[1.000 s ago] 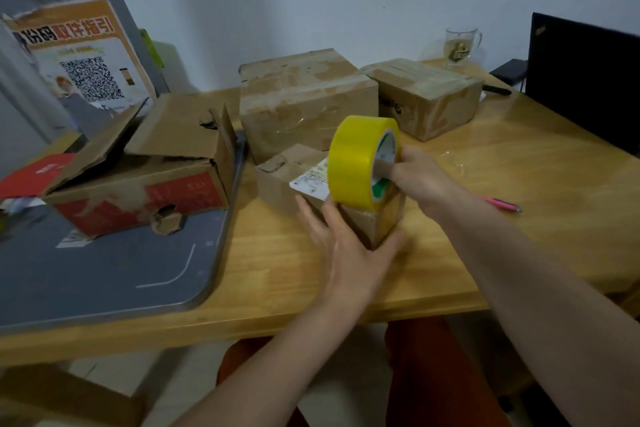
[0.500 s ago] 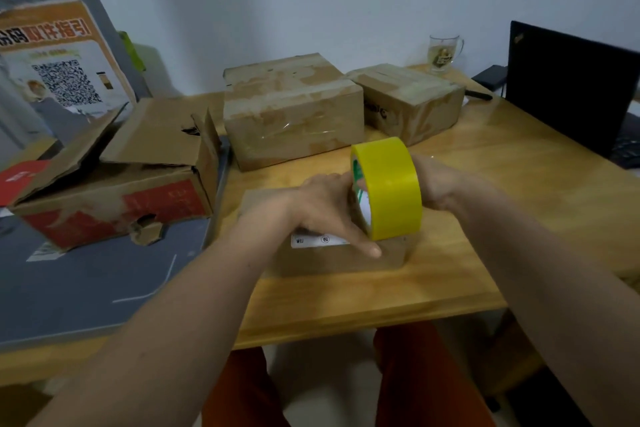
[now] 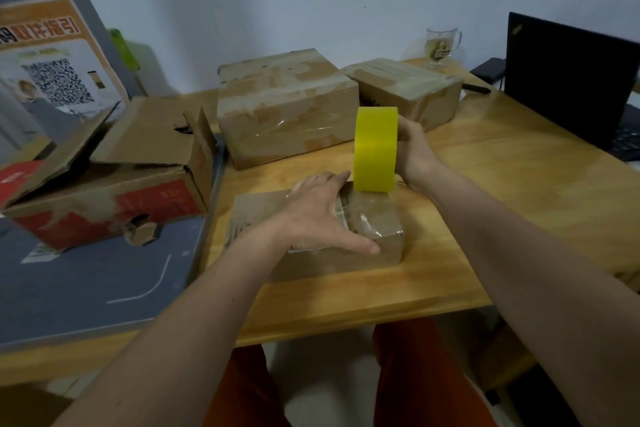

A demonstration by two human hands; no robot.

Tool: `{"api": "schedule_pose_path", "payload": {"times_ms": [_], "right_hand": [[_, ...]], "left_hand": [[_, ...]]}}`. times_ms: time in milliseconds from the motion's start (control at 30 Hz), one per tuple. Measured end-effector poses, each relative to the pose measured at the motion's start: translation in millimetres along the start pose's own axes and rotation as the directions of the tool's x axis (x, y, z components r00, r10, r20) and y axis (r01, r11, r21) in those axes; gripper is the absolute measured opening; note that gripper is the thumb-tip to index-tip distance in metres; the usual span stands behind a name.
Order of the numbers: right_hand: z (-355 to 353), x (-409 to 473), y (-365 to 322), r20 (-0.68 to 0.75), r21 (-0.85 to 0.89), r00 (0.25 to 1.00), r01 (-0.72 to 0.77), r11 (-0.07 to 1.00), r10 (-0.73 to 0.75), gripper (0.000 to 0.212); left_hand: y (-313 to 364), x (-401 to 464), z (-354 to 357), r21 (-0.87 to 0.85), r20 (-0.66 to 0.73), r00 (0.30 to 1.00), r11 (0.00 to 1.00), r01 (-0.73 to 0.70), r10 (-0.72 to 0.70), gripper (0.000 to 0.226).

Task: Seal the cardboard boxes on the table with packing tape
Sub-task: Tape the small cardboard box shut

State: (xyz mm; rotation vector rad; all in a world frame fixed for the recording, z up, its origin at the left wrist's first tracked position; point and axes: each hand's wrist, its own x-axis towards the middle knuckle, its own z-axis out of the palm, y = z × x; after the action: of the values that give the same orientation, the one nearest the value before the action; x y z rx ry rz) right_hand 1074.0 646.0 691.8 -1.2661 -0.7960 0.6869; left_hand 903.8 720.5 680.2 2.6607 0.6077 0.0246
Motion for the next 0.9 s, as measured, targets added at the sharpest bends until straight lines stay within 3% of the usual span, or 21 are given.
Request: {"api": "schedule_pose_path", "payload": {"times_ms": [133,300,367,500,633,800,900], "right_hand": [[4,-1,-2,0.003,-0.072,0.998,0.065,0.995,-0.065,0.012],[17,-1,-12,-0.037,0.136,0.989,-0.134,0.982,0.140,0.010],[17,0,-10,-0.076,0.112,0.981,-0.169,0.979,0.178,0.015],[8,-1,-5,-0.069,-0.196,0.997,0.019,0.980,-0.033,0.005],[-3,2,-2,-0.082,-0.365,0.993,0.054,0.929,-0.089,0.019],[-2,-4,-3,-0.043,-0.408,0.999,-0.002,0.913,-0.017,0.018],[4,-13,-14,-0.050,-0.223,0.998,0.011,0.975,-0.023,0.004]], "left_hand": [[3,1,-4,-0.026,0.062,0.997,0.999,0.044,-0.043,0.132],[13,19,-3,-0.069,0.033,0.978,0.975,0.209,-0.207,0.113],[14,23,4,-0.061,-0.031,0.978,0.977,0.205,-0.207,0.100],[10,23,11,-0.121,-0.117,0.974,0.976,0.179,-0.193,0.086],[9,26,11,-0.121,-0.168,0.972,0.982,0.146,-0.165,0.076],[8,22,11,-0.155,-0.190,0.975,0.984,0.090,-0.119,0.062],[10,20,10,-0.285,-0.218,0.971,0.958,0.031,-0.096,0.081]]}}
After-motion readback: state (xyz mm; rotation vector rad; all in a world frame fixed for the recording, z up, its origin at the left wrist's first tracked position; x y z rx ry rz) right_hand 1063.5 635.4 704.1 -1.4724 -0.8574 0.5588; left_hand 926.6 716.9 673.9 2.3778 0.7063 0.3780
